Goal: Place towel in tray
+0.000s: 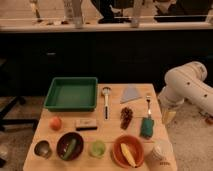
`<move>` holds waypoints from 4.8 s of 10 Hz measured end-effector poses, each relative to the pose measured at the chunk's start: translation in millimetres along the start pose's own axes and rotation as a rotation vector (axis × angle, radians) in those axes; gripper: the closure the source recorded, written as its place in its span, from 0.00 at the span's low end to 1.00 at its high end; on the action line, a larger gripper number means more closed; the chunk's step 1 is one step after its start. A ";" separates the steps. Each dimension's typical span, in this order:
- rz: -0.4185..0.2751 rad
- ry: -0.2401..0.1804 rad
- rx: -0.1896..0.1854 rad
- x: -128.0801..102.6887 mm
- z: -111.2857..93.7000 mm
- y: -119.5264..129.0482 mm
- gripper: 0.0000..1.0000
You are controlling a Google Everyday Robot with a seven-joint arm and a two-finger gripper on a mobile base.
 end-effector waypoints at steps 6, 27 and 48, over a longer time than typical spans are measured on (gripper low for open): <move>0.088 -0.200 0.024 7.9 1.0 -11.1 0.20; -0.042 -0.234 0.025 -87.5 54.4 -69.5 0.20; -0.023 -0.357 0.095 -119.0 136.4 -148.5 0.20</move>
